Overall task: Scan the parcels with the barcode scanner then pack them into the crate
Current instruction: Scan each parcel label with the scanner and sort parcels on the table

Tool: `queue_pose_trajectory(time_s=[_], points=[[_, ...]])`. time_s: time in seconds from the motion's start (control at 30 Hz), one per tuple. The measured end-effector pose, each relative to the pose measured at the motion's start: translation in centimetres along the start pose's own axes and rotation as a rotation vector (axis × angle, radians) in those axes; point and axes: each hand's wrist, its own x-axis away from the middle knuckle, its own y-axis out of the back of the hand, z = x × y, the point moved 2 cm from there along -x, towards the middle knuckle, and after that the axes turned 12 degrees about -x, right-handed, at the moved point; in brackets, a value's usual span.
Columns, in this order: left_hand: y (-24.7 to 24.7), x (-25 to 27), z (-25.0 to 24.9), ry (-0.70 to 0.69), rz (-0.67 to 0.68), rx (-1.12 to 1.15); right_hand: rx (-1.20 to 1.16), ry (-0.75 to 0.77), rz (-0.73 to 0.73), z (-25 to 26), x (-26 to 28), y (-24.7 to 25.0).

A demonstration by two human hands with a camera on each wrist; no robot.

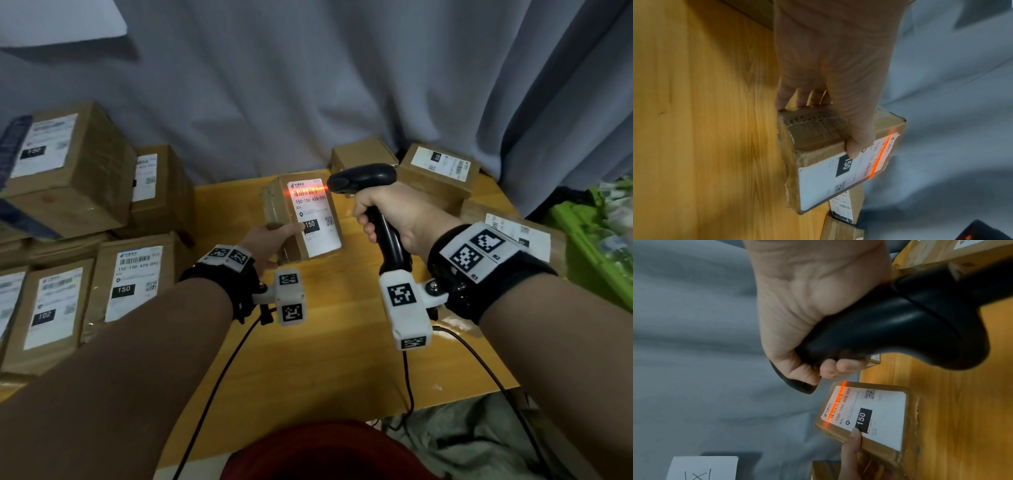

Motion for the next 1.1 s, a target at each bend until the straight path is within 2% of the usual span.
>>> queue_pose_trajectory(time_s=[0.63, 0.83, 1.0, 1.1], points=[[-0.4, -1.7, 0.1, 0.045, -0.011, 0.027, -0.001, -0.023, 0.014, -0.1, -0.9, 0.4], [-0.4, -1.6, 0.1, 0.055, 0.003, 0.047, -0.144, -0.005, 0.016, -0.6, -1.7, 0.8], [0.1, -0.6, 0.3, 0.051, -0.072, 0.109, -0.145, 0.069, -0.088, -2.3, -3.2, 0.6], [1.5, 0.5, 0.9, 0.008, -0.169, 0.175, -0.164, 0.049, -0.052, -3.6, -3.9, -0.9]])
